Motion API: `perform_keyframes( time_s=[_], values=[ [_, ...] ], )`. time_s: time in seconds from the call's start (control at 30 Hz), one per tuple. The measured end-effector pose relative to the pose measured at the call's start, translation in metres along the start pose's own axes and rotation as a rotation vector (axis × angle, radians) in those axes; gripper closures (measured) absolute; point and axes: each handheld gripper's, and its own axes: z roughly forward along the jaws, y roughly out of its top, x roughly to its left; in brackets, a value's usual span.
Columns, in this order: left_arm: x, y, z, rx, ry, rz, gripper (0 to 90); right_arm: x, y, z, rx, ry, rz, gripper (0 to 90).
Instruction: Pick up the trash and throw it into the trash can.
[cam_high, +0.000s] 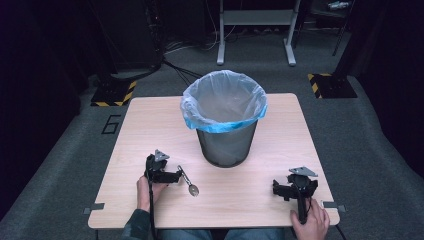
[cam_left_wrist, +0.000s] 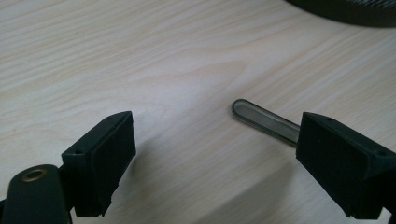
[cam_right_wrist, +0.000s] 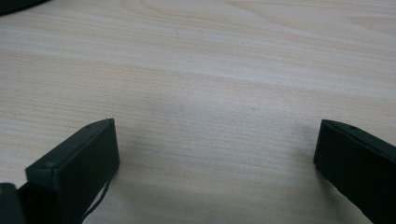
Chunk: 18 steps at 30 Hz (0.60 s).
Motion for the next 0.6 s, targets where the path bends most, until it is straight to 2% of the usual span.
perform_keyframes(
  time_s=[0.03,0.1,0.13,0.17,0.2,0.23,0.27,0.3,0.37,0.5,0.6],
  values=[
    [-0.005,0.001,-0.002,-0.005,-0.012,-0.017,11.3,0.000,0.000,0.000,0.000,0.000,0.000,0.0],
    [-0.008,0.001,-0.002,-0.009,-0.016,-0.027,11.2,0.000,0.000,0.000,0.000,0.000,0.000,0.0],
    [-0.014,0.001,-0.003,-0.004,-0.033,-0.031,10.9,0.000,0.000,0.000,0.000,0.000,0.000,0.0],
    [-0.014,0.001,-0.003,-0.004,-0.033,-0.031,10.9,0.000,0.000,0.000,0.000,0.000,0.000,0.0],
    [-0.019,0.001,-0.003,-0.007,-0.032,-0.036,10.9,0.000,0.000,0.000,0.000,0.000,0.000,0.0],
    [-0.029,0.002,-0.002,-0.010,-0.039,-0.026,11.2,0.000,0.000,0.000,0.000,0.000,0.000,0.0],
    [-0.029,0.002,-0.002,-0.010,-0.039,-0.026,11.5,0.000,0.000,0.000,0.000,0.000,0.000,0.0],
    [-0.037,0.003,0.000,0.001,-0.036,-0.001,12.0,0.000,0.000,0.000,0.000,0.000,0.000,0.0],
    [-0.040,0.003,0.001,0.011,-0.036,0.007,12.8,0.000,0.000,0.000,0.000,0.000,0.000,0.0],
    [-0.048,0.004,0.009,0.036,-0.016,0.018,13.6,0.000,0.000,0.000,0.000,0.000,0.000,0.0],
    [-0.054,0.003,0.012,0.045,0.016,0.026,7.2,0.000,0.000,0.000,0.000,0.000,0.000,0.0]
  ],
)
